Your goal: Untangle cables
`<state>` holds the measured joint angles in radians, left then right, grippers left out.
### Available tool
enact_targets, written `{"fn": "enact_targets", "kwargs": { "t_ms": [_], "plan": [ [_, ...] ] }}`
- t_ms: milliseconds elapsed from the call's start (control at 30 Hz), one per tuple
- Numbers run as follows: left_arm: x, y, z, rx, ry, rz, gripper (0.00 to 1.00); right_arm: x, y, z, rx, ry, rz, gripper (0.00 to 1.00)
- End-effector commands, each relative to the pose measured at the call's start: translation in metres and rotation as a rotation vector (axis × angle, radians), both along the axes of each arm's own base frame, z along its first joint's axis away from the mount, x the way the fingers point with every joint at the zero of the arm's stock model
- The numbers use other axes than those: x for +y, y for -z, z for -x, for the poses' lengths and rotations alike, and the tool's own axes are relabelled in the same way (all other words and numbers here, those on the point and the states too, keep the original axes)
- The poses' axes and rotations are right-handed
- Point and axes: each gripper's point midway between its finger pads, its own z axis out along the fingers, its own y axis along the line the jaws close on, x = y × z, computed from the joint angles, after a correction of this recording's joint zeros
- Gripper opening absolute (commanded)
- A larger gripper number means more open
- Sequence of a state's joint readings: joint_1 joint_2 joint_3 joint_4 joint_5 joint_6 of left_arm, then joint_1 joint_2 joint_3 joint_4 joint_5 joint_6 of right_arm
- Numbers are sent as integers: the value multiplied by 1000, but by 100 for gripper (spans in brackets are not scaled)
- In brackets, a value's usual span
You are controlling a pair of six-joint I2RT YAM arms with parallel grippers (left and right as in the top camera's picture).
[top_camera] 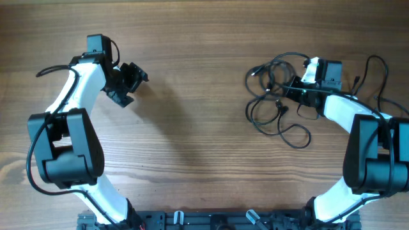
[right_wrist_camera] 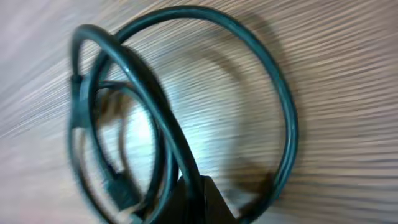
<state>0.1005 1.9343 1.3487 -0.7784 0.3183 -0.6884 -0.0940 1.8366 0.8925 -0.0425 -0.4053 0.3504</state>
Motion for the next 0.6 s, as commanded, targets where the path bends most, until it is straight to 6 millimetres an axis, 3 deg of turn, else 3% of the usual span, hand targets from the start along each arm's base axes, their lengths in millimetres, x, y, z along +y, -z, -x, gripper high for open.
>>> {"fn": "enact_targets", "kwargs": {
  "t_ms": [0,133,333,433,567],
  "plan": [
    [-6,-6,-3,-62,138,3,82,38,-31,1,-45,-146,-194,5],
    [-35,-20,-6,-174,331,141,82,51,-72,8,-103,-202,-257,5],
    [-69,-45,-5,-309,484,328,89,66,-125,27,-172,-251,-251,5],
    [-87,-53,-2,-342,541,386,98,90,-146,38,-215,-320,-247,5],
    [-110,-55,2,-345,597,403,100,133,-161,53,-285,-503,-284,5]
  ]
}}
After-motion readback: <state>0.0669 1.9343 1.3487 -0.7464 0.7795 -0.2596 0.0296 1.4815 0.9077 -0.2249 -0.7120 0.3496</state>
